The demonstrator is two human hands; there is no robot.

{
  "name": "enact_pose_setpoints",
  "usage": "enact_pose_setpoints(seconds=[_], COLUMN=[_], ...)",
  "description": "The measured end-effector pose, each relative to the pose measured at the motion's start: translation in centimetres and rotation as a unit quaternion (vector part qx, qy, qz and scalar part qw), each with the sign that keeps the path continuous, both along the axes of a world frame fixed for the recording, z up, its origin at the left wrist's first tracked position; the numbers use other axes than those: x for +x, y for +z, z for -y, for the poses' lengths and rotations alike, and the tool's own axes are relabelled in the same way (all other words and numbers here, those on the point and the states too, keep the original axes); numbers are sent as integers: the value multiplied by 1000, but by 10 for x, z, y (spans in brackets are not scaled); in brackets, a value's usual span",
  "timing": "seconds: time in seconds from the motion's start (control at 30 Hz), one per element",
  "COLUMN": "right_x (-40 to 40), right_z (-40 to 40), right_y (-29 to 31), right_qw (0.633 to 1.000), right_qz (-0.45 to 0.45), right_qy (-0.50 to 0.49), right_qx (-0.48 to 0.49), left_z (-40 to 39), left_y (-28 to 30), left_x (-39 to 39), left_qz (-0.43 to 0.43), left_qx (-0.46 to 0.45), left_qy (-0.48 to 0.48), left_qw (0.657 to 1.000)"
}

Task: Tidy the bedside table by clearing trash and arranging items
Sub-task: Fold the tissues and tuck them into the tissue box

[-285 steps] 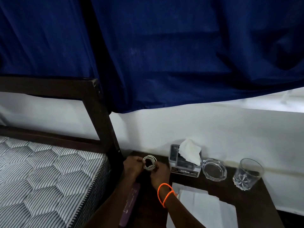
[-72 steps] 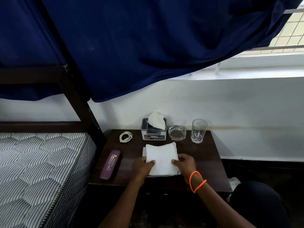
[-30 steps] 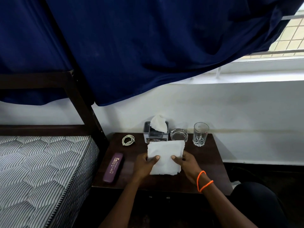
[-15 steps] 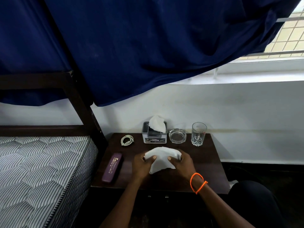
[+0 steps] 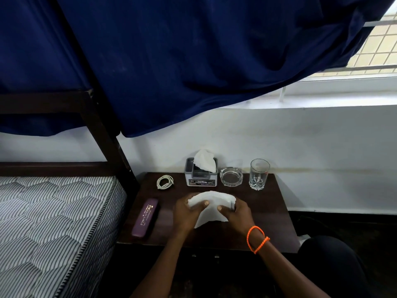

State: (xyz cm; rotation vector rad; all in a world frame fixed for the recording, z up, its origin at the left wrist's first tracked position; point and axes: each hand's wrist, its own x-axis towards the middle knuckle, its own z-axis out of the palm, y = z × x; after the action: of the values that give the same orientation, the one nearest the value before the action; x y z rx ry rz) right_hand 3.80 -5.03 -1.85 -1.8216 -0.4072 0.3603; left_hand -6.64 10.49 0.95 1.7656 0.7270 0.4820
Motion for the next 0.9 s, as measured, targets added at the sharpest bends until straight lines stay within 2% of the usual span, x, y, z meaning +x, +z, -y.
enact_pose_setpoints(seconds=[0.17, 0.4, 0.5, 0.7, 0.9], right_x=[3, 0, -2, -1, -2], right_z=[1, 1, 3, 1, -1], right_y=[-8, 2, -2, -3, -1], right_qw=[998, 998, 998, 995, 996], right_qz=[32, 44, 29, 43, 38], right_qy=[-14, -16, 4, -24, -30], right_qx=[-56, -40, -59, -82, -72], left_z=[2, 4, 1, -1, 1], left_y=[1, 10, 8, 4, 16], left_x=[-3, -3, -4, -7, -9], left_qz=[-52, -41, -59, -132, -123], left_qx=[18, 15, 23, 24, 55], left_qy=[-2, 25, 14, 17, 27], left_qw=[998, 999, 998, 991, 990])
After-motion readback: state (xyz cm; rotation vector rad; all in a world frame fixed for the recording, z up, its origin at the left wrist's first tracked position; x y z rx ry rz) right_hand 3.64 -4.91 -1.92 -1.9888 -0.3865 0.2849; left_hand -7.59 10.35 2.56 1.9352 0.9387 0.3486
